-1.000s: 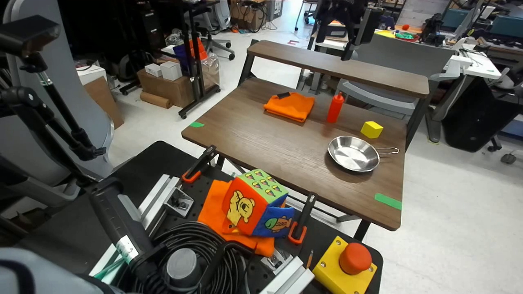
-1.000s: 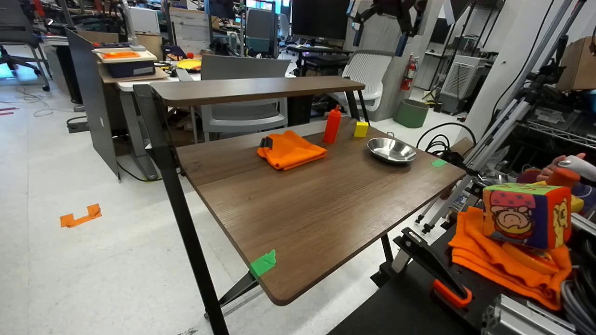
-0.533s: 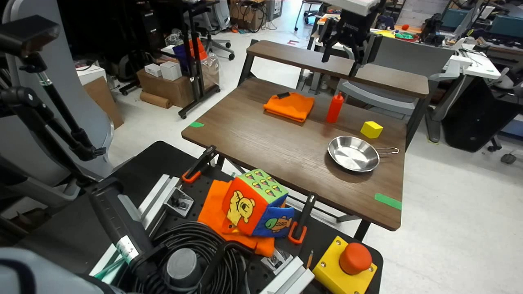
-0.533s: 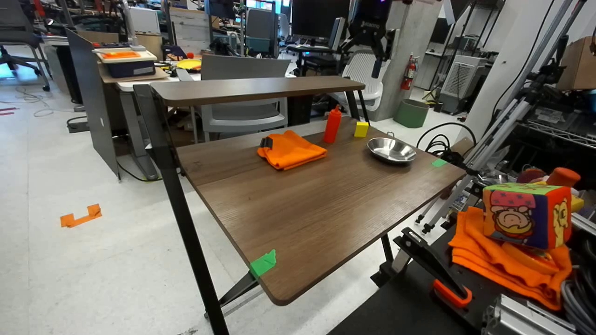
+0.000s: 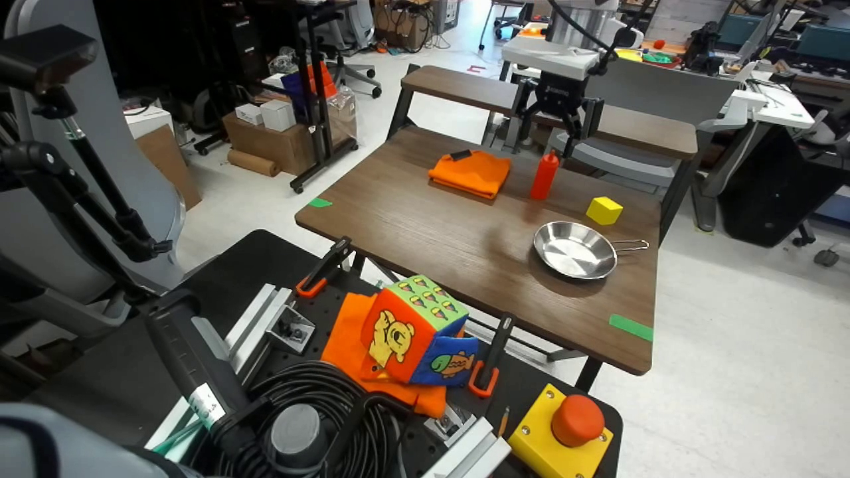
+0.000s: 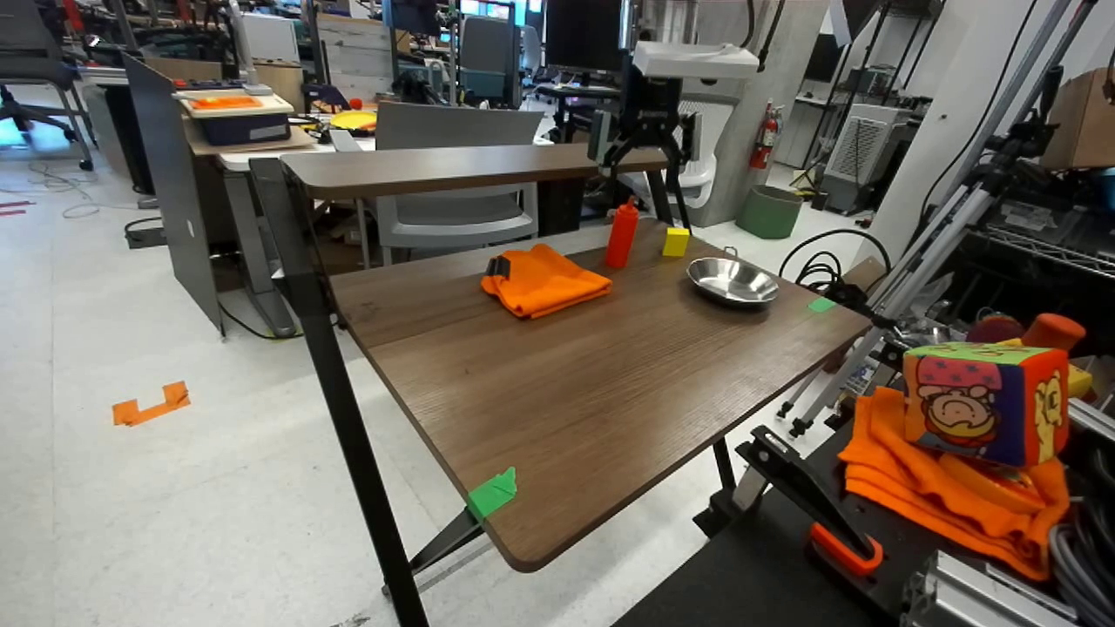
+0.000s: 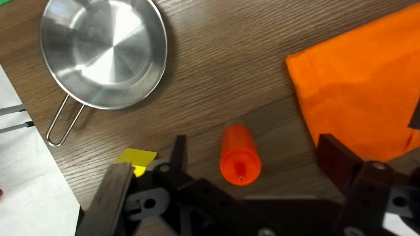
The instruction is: Place the red sauce bottle on the silver pan
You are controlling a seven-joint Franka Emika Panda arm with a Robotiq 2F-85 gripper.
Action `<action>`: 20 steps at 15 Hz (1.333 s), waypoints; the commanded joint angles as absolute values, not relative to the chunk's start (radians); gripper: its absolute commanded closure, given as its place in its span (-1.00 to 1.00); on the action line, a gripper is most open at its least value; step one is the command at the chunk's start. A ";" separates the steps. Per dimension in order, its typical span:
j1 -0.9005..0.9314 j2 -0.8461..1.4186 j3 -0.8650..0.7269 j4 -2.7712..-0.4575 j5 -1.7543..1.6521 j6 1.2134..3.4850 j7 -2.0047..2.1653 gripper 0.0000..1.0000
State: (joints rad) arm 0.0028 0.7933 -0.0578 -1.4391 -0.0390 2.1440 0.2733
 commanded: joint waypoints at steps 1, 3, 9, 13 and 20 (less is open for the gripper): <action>0.016 0.895 -0.081 -1.304 -0.058 2.079 0.259 -1.00; 0.014 0.935 -0.084 -1.254 -0.062 2.052 0.258 -1.00; 0.016 1.034 -0.098 -1.101 -0.069 1.954 0.268 -0.47; 0.017 1.094 -0.105 -1.003 -0.075 1.890 0.269 -0.04; 0.026 1.135 -0.111 -0.900 -0.103 1.825 0.243 0.77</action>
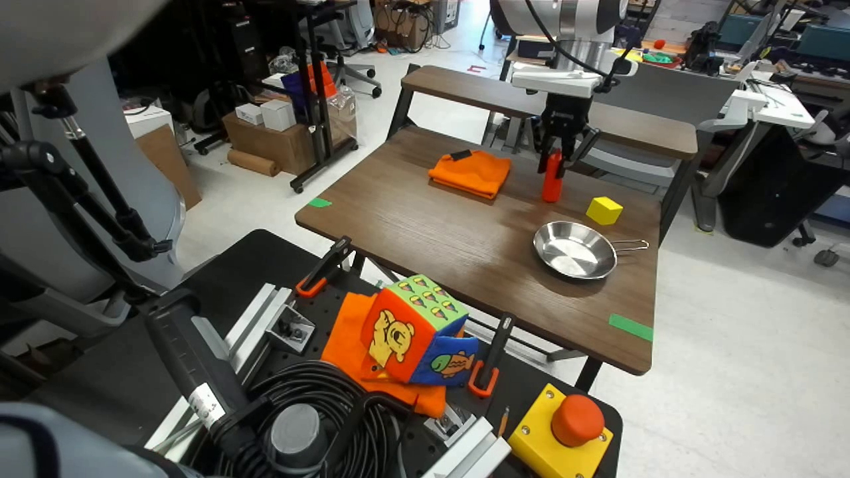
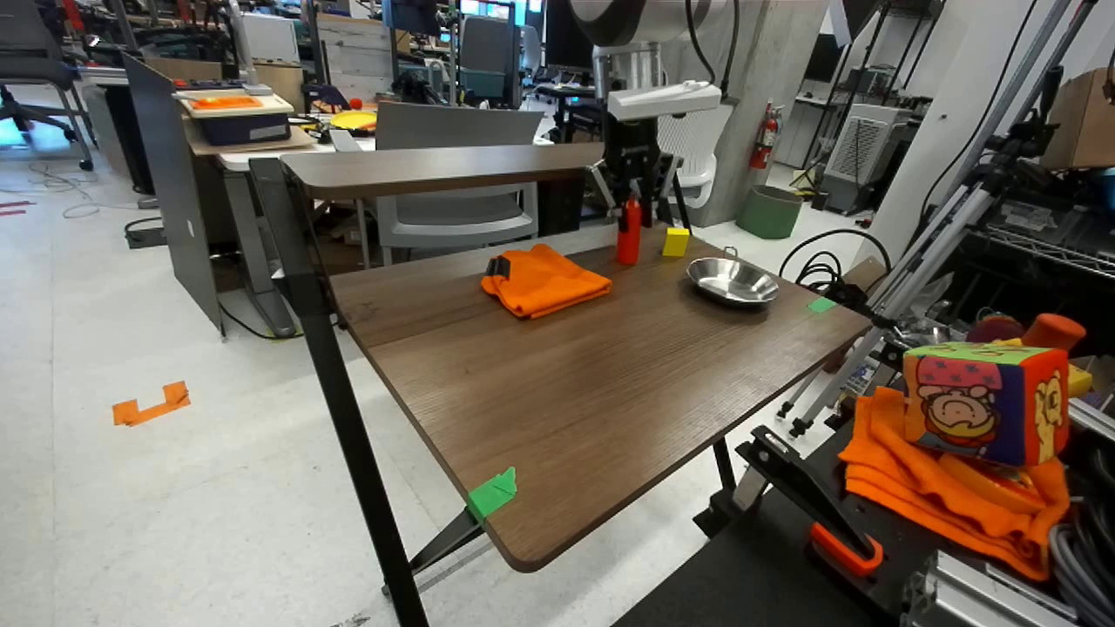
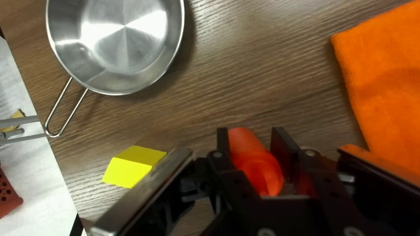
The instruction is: Place the red sauce bottle on the silver pan
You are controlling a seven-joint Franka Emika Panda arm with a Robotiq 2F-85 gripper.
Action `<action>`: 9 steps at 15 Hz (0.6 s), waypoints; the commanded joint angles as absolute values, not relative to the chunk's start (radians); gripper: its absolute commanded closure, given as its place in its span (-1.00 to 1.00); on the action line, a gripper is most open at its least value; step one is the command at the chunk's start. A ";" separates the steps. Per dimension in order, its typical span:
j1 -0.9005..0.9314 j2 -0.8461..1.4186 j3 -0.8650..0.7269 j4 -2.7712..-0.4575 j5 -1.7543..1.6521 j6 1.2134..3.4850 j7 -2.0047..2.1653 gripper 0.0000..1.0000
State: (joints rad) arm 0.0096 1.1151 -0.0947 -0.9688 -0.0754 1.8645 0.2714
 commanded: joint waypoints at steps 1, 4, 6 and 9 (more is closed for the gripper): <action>0.032 1.106 -0.111 -0.925 -0.117 1.848 0.228 0.77; 0.041 1.007 -0.094 -1.025 -0.135 1.900 0.191 0.77; 0.045 0.935 -0.076 -1.105 -0.113 1.886 0.172 0.77; 0.050 0.822 -0.061 -1.255 -0.103 1.875 0.158 0.77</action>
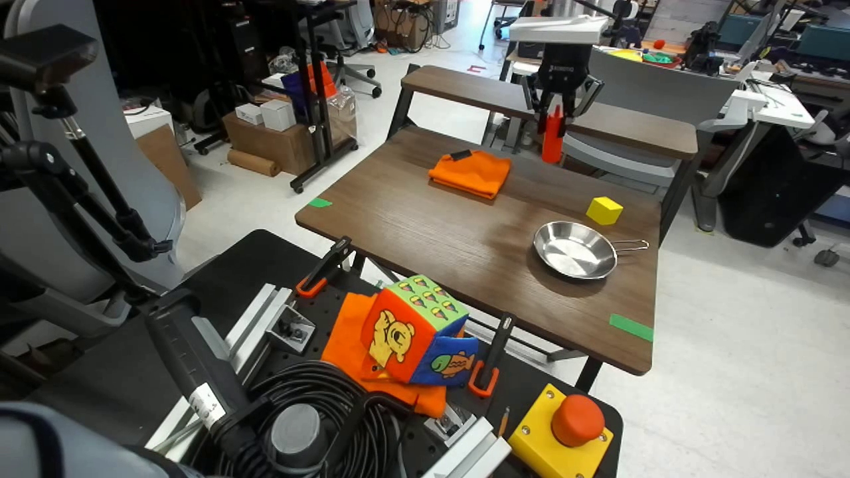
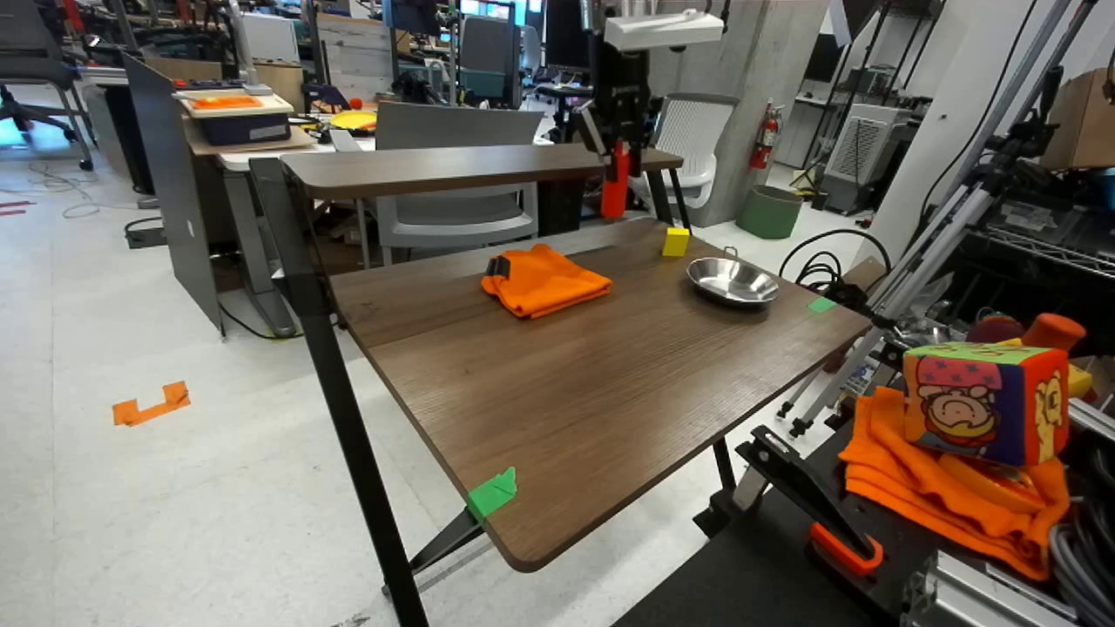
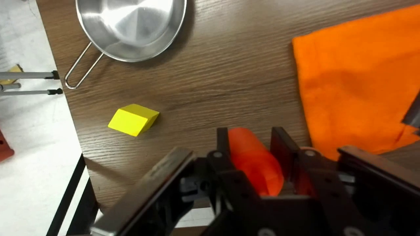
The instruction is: Place the red sauce bottle on the silver pan
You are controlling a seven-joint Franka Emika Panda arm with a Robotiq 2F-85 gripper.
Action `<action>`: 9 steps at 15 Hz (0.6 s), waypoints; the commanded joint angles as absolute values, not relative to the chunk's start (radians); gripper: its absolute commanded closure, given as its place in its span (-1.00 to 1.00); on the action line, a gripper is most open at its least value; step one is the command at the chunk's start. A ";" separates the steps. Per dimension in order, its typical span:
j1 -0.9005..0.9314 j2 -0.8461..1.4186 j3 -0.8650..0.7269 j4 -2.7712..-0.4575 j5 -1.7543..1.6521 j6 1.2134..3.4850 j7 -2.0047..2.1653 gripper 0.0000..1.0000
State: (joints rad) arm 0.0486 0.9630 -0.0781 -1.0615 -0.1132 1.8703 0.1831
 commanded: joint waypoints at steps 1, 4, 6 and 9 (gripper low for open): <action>0.051 0.789 -0.062 -1.301 -0.101 1.871 0.169 0.77; 0.043 0.693 -0.077 -1.452 -0.091 1.918 0.231 0.77; 0.028 0.637 -0.086 -1.553 -0.068 1.960 0.293 0.77; -0.016 0.562 -0.092 -1.709 0.012 2.035 0.358 0.77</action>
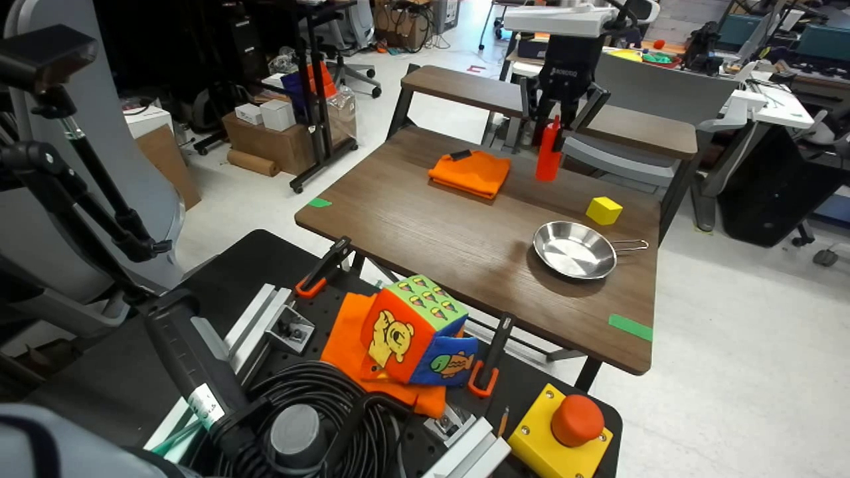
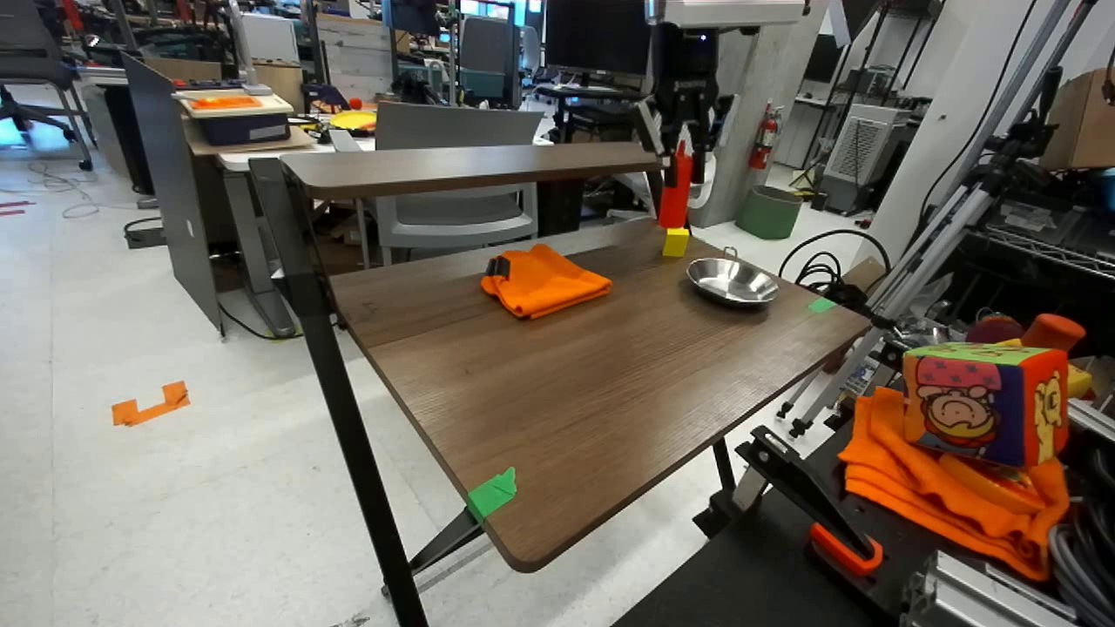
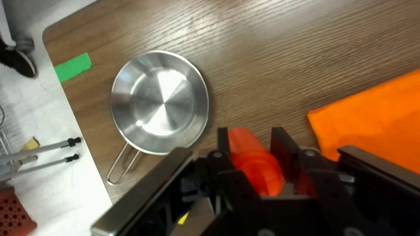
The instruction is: Place the red sauce bottle on the silver pan
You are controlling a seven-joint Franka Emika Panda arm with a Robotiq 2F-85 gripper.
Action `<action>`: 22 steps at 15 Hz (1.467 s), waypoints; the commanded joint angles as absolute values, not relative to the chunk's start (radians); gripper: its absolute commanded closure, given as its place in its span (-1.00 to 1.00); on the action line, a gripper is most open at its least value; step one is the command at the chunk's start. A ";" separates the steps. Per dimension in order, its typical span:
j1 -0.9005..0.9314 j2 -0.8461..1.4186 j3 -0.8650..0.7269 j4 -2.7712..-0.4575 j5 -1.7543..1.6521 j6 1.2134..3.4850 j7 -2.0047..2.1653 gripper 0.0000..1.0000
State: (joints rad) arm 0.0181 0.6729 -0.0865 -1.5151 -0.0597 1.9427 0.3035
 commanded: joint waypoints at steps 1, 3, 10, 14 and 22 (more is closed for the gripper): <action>-0.034 0.552 -0.095 -1.740 0.046 2.057 0.367 0.77; -0.066 0.546 -0.107 -1.782 0.105 2.092 0.382 0.77; -0.139 0.582 -0.169 -1.802 0.163 2.152 0.418 0.77; -0.141 0.610 -0.183 -1.792 0.155 2.142 0.446 0.77; -0.110 0.661 -0.187 -1.769 0.133 2.148 0.473 0.77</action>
